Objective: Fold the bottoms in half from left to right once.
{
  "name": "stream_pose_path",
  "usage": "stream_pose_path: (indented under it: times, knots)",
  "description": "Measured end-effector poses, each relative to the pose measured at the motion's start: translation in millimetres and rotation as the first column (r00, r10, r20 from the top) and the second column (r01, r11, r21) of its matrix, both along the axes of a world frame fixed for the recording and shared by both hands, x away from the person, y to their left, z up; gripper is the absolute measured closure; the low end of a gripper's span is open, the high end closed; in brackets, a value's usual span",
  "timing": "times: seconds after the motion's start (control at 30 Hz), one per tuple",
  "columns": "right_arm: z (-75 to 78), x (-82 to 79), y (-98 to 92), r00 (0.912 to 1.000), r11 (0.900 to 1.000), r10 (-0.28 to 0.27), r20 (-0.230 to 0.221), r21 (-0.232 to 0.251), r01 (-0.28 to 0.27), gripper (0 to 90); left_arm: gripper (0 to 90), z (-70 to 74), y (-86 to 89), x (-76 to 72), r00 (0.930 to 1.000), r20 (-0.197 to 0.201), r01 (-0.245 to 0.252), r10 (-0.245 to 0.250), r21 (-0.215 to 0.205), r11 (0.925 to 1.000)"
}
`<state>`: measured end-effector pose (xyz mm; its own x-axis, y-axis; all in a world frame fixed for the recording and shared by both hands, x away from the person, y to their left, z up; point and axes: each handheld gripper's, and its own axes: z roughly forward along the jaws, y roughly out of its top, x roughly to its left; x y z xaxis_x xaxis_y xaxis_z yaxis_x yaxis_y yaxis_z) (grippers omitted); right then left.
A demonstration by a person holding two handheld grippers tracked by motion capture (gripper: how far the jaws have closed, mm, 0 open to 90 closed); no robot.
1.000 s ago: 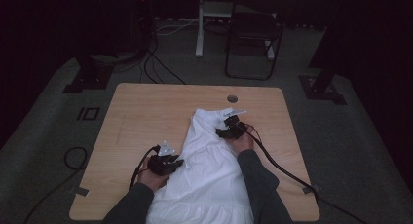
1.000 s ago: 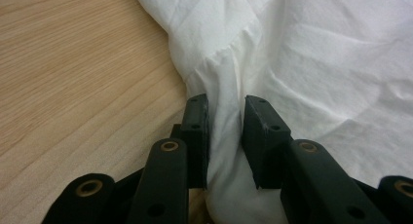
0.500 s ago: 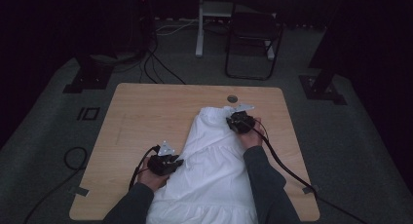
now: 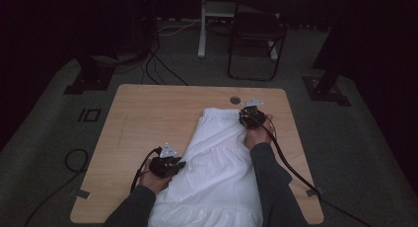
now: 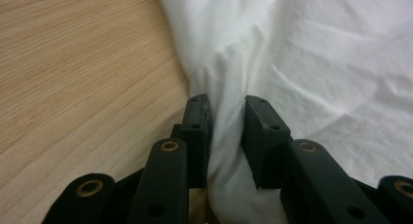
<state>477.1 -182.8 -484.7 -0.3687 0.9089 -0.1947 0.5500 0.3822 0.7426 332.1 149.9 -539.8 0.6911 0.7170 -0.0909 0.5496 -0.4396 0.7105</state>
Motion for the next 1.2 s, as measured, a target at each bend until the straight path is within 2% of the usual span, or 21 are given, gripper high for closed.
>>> stream_pose_path:
  times: [0.1,0.17,0.2,0.23,0.27,0.37,0.4,0.5,0.63,0.67,0.7,0.77,0.83,0.9,0.97,1.0,1.03,1.07,1.13,1.2]
  knots:
    - [1.0,-3.0,-6.9,0.9999,0.999,-0.012,0.011,0.042,0.011,58.4,67.0,3.8,1.2,1.6,1.0,0.0,-0.004,0.004,0.008,1.0]
    - [3.3,-6.0,-12.7,0.9999,0.997,-0.014,0.009,0.079,0.013,56.6,65.8,12.9,3.6,4.8,0.9997,0.023,-0.01,0.01,-0.012,0.9999]
    - [3.3,-6.0,-12.7,0.9999,0.997,-0.014,0.009,0.079,0.013,56.6,64.9,12.9,3.6,4.8,0.9997,0.023,-0.01,0.01,-0.012,0.9999]
    - [4.2,-7.8,-15.7,0.9999,0.996,-0.007,0.011,0.092,0.006,55.2,64.9,24.2,4.3,9.9,0.9985,0.049,-0.022,0.024,-0.036,0.9991]
    - [5.7,-11.7,-20.5,0.9999,0.992,0.006,0.012,0.123,-0.007,53.6,63.3,29.3,3.5,13.2,0.9981,0.056,-0.022,0.024,-0.039,0.999]
    - [3.3,-18.4,-23.7,0.9983,0.981,0.057,-0.013,0.185,-0.054,51.6,60.3,46.1,-8.0,34.2,0.9974,0.071,-0.014,0.016,-0.028,0.9995]
    - [-0.4,-21.6,-21.9,0.9964,0.98,0.082,-0.024,0.183,-0.076,50.5,59.8,48.2,-13.4,42.4,0.9973,0.07,-0.018,0.02,-0.022,0.9996]
    - [-12.5,-25.8,-14.9,0.9921,0.979,0.115,-0.05,0.173,-0.104,49.9,57.7,46.7,-30.2,69.0,0.9982,0.049,-0.033,0.035,-0.037,0.9988]
    - [-29.4,-21.8,-7.6,0.9906,0.983,0.1,-0.093,0.161,-0.085,47.5,50.7,35.9,-53.5,100.6,0.9956,0.05,-0.08,0.079,0.007,0.9968]
    - [-33.4,-19.0,-7.7,0.9902,0.983,0.088,-0.109,0.172,-0.068,47.5,47.3,33.7,-56.9,105.7,0.9956,0.045,-0.082,0.082,0.004,0.9966]
    - [-35.5,-17.5,-7.8,0.9896,0.982,0.081,-0.119,0.177,-0.059,47.5,45.3,30.1,-61.3,112.8,0.9962,0.037,-0.078,0.078,-0.018,0.9968]
    - [-40.3,-15.2,-7.2,0.9877,0.982,0.069,-0.14,0.183,-0.043,47.0,40.6,24.5,-67.4,121.1,0.9951,0.037,-0.091,0.092,-0.011,0.9958]
    - [-44.8,-14.5,-6.0,0.9862,0.983,0.067,-0.151,0.181,-0.039,47.0,39.2,18.3,-72.5,127.8,0.9949,0.017,-0.099,0.1,-0.009,0.995]
    - [-49.0,-14.6,-4.5,0.9852,0.982,0.064,-0.159,0.183,-0.034,47.1,42.7,13.9,-75.3,129.5,0.9958,0.008,-0.091,0.091,0.02,0.9956]
    - [-53.3,-15.4,-2.8,0.9835,0.982,0.068,-0.167,0.183,-0.037,46.9,53.1,10.5,-75.8,128.7,0.9971,-0.001,-0.075,0.076,0.05,0.9959]
    - [-54.8,-16.6,-1.8,0.9847,0.983,0.068,-0.161,0.18,-0.039,46.7,60.0,7.6,-75.6,127.1,0.9977,-0.007,-0.066,0.067,0.078,0.9947]
    - [-55.6,-18.0,-1.2,0.9858,0.982,0.068,-0.154,0.182,-0.039,46.4,69.3,6.3,-73.6,125.0,0.9987,-0.013,-0.048,0.049,0.062,0.9969]
    - [-55.9,-19.4,-0.5,0.986,0.982,0.068,-0.152,0.183,-0.039,46.4,74.9,6.1,-71.9,123.3,0.9989,-0.015,-0.043,0.044,0.058,0.9974]
    - [-56.6,-23.0,1.7,0.987,0.983,0.074,-0.143,0.179,-0.048,46.5,81.2,6.1,-68.2,117.5,0.9989,-0.017,-0.043,0.044,0.06,0.9973]
    - [-56.7,-25.2,2.9,0.9867,0.982,0.076,-0.143,0.182,-0.049,46.5,82.3,5.8,-65.0,112.4,0.999,-0.018,-0.04,0.041,0.057,0.9975]
